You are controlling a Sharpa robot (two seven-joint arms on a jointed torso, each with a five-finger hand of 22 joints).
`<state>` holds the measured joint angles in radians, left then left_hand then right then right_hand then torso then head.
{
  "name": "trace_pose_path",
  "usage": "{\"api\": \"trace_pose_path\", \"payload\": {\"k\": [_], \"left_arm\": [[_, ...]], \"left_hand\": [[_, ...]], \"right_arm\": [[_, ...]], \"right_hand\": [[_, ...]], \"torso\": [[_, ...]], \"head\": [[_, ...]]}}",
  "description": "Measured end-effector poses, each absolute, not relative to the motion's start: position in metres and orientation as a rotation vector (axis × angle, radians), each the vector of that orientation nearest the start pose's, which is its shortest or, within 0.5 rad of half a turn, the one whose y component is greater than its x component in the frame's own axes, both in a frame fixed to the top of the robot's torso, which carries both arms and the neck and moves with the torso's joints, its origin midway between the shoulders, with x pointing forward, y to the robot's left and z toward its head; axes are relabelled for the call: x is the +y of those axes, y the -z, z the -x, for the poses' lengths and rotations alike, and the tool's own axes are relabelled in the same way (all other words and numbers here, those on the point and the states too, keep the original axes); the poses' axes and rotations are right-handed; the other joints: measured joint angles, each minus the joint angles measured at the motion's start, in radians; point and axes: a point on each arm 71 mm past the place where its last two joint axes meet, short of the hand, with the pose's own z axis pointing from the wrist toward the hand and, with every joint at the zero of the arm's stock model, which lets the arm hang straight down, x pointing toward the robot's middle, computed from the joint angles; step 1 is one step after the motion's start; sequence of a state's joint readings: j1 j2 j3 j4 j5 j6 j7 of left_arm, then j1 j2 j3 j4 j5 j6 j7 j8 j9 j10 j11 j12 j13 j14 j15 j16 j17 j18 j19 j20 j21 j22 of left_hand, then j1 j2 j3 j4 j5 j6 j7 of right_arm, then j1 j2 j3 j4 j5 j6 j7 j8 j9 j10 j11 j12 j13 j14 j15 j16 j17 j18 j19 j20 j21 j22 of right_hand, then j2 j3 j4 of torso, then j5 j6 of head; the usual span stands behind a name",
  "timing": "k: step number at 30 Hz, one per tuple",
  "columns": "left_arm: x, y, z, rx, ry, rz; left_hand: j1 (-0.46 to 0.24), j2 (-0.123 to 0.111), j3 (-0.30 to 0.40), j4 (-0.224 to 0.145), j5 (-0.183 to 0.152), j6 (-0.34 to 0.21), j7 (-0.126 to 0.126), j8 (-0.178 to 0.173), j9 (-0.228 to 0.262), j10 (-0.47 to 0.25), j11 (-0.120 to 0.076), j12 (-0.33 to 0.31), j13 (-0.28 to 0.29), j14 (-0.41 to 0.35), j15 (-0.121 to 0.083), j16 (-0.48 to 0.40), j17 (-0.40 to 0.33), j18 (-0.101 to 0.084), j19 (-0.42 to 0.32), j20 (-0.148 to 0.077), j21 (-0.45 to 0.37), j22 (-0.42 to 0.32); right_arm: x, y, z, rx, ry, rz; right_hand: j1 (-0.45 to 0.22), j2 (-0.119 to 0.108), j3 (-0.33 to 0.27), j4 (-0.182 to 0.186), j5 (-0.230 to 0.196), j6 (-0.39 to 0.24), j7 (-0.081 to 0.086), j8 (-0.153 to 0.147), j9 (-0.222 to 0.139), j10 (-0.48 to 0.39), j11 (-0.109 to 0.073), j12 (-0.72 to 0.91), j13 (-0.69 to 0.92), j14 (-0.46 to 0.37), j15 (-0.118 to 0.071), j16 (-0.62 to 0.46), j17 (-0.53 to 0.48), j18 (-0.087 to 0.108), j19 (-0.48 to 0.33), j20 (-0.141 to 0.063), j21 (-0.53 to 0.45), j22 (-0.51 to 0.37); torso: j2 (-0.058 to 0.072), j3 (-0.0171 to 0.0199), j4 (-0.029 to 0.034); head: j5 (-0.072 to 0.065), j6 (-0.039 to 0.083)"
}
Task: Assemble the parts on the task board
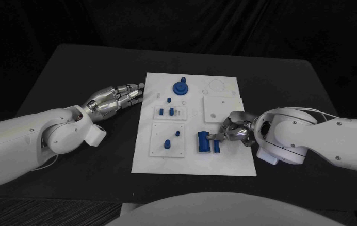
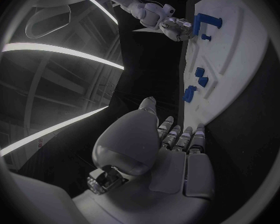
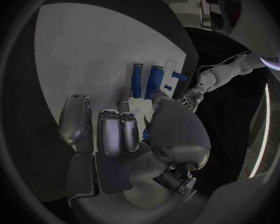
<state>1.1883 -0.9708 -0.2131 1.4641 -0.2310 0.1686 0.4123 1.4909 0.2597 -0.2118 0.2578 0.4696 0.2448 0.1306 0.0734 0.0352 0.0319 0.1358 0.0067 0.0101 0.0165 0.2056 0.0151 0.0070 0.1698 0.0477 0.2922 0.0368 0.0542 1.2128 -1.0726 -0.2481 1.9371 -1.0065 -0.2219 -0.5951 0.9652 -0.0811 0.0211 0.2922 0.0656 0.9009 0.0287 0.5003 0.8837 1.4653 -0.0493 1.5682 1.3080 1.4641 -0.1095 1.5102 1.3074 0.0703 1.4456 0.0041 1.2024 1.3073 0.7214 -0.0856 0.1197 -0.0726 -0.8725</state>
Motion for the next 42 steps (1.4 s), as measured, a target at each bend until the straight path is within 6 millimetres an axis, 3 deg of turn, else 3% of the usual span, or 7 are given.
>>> {"api": "trace_pose_path", "payload": {"k": [3, 6, 12, 18, 23, 29, 42], "left_arm": [[0.265, 0.244, -0.449, 1.854, 1.660, 0.867], [0.266, 0.244, -0.449, 1.854, 1.659, 0.868], [0.266, 0.244, -0.449, 1.855, 1.659, 0.869], [0.266, 0.244, -0.449, 1.856, 1.658, 0.869], [0.266, 0.244, -0.449, 1.856, 1.658, 0.869], [0.266, 0.244, -0.449, 1.855, 1.658, 0.869], [0.266, 0.244, -0.448, 1.856, 1.658, 0.870]], "left_hand": [[0.000, 0.000, 0.000, 0.000, 0.000, 0.000, 0.000, 0.000, 0.000, 0.000, 0.000, 0.000, 0.000, 0.000, 0.000, 0.000, 0.000, 0.000, 0.000, 0.000, 0.000, 0.000], [0.000, 0.000, 0.000, 0.000, 0.000, 0.000, 0.000, 0.000, 0.000, 0.000, 0.000, 0.000, 0.000, 0.000, 0.000, 0.000, 0.001, 0.000, 0.000, 0.000, 0.000, 0.000], [0.000, 0.000, 0.000, 0.000, 0.000, 0.000, 0.000, 0.000, 0.001, 0.000, 0.000, 0.000, 0.000, 0.000, 0.000, 0.000, 0.001, 0.000, 0.000, 0.000, 0.000, 0.000], [0.000, 0.000, 0.000, 0.000, 0.000, 0.004, 0.004, 0.000, 0.001, 0.000, 0.000, 0.000, 0.000, 0.000, 0.000, 0.000, 0.001, 0.000, 0.000, 0.000, 0.000, 0.000], [0.000, 0.000, 0.000, 0.000, 0.000, 0.004, 0.004, 0.000, 0.001, 0.000, 0.000, 0.000, 0.000, 0.000, 0.000, 0.000, 0.001, 0.000, 0.001, -0.002, 0.000, 0.000], [0.000, 0.000, 0.000, 0.000, 0.000, 0.004, 0.004, 0.000, 0.001, 0.000, 0.000, 0.000, 0.000, 0.000, 0.000, 0.000, 0.001, 0.000, 0.001, -0.002, 0.000, 0.000], [0.000, 0.000, 0.000, 0.000, 0.004, 0.004, 0.004, 0.000, 0.001, 0.000, 0.000, 0.000, 0.000, 0.000, 0.000, 0.000, 0.000, 0.000, 0.000, -0.004, 0.000, 0.002]], "right_arm": [[-0.225, 0.247, -0.362, 2.302, -0.462, -0.411], [-0.232, 0.244, -0.362, 2.267, -0.470, -0.437], [-0.248, 0.234, -0.364, 2.112, -0.523, -0.480], [-0.254, 0.225, -0.366, 1.983, -0.592, -0.465], [-0.253, 0.223, -0.367, 1.952, -0.639, -0.440], [-0.252, 0.231, -0.362, 1.972, -0.677, -0.430], [-0.242, 0.239, -0.357, 2.050, -0.739, -0.400]], "right_hand": [[-0.030, 0.031, -0.020, -0.002, 0.055, -0.009, 0.001, 0.000, 0.005, 0.001, 0.002, 0.000, 0.000, 0.003, 0.003, 0.000, 0.000, 0.000, 0.002, 0.002, 0.000, 0.000], [-0.034, 0.073, -0.040, -0.001, 0.169, -0.033, 0.006, 0.003, 0.001, -0.001, 0.004, 0.000, 0.000, 0.003, 0.003, 0.000, 0.000, 0.000, 0.006, 0.006, 0.006, 0.000], [-0.031, 0.121, -0.080, 0.001, 0.261, -0.050, 0.018, -0.051, -0.092, 0.000, 0.017, 0.000, 0.000, 0.003, 0.017, 0.017, 0.000, 0.000, 0.018, 0.018, 0.056, 0.000], [-0.069, 0.194, -0.172, -0.001, 0.223, 0.045, 0.040, -0.205, -0.312, 0.003, 0.035, 0.000, 0.000, 0.002, 0.031, 0.024, 0.000, 0.000, 0.021, 0.028, 0.102, 0.001], [-0.098, 0.249, -0.240, 0.000, 0.164, 0.108, 0.047, -0.294, -0.430, 0.003, 0.042, 0.000, 0.000, 0.003, 0.035, 0.026, 0.000, 0.000, 0.021, 0.028, 0.119, 0.001], [-0.110, 0.282, -0.289, 0.000, 0.123, 0.139, 0.050, -0.340, -0.502, 0.000, 0.046, 0.000, 0.000, 0.003, 0.035, 0.033, 0.000, -0.001, 0.021, 0.028, 0.146, 0.001], [-0.111, 0.291, -0.321, -0.002, 0.112, 0.150, 0.054, -0.363, -0.542, 0.003, 0.049, 0.000, 0.000, 0.003, 0.035, 0.033, 0.000, -0.009, 0.021, 0.028, 0.157, 0.001]], "torso": [[0.000, 0.0000, -0.0001], [0.000, 0.0003, -0.0001], [-0.001, 0.0003, -0.0001], [-0.001, 0.0003, -0.0002], [-0.001, 0.0002, -0.0003], [0.000, 0.0001, 0.0002], [0.000, -0.0001, 0.0001]], "head": [[0.001, 0.000], [0.003, 0.000], [0.004, 0.000], [0.002, 0.000], [0.000, 0.000], [0.003, 0.000], [0.004, 0.000]]}}
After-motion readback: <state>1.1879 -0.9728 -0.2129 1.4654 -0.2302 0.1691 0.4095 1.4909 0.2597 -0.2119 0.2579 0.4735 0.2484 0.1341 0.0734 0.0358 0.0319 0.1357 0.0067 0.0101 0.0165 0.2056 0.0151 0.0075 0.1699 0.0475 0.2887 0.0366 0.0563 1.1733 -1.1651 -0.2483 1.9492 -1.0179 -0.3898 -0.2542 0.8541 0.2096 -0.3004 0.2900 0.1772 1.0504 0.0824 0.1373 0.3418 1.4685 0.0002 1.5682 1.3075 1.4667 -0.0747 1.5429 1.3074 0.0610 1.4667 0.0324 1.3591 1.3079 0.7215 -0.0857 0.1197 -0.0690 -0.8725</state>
